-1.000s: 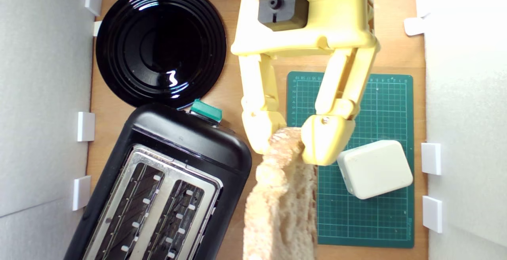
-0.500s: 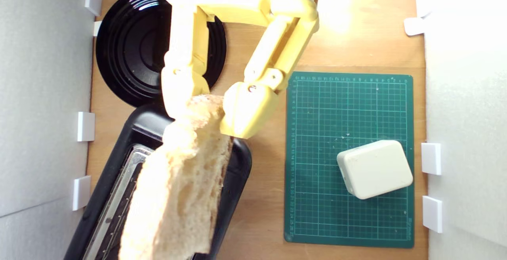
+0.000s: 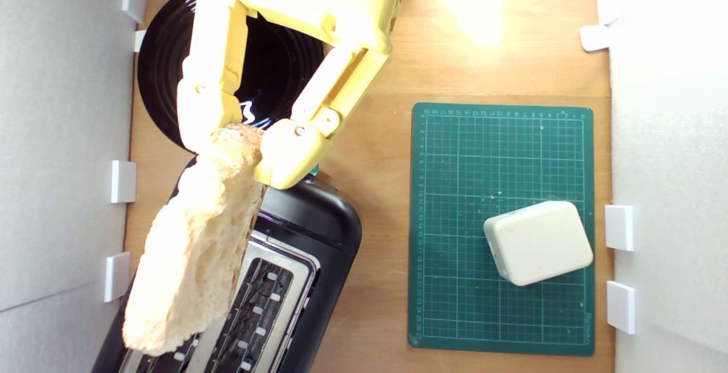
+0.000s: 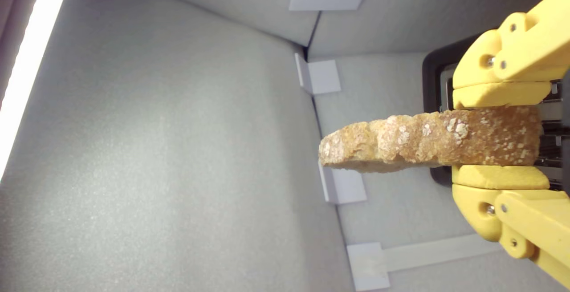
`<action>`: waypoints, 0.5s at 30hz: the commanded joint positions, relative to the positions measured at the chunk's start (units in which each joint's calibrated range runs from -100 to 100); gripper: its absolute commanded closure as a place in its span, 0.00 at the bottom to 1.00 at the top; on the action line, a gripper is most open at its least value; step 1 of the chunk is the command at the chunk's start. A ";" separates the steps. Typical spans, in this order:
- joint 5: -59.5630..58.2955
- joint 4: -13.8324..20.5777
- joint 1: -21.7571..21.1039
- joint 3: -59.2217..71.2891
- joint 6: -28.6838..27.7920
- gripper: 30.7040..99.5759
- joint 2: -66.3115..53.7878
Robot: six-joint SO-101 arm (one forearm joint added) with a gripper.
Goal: Pick bread and place in toaster
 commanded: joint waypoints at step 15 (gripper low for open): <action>22.65 0.65 4.75 -3.77 4.05 0.70 -0.66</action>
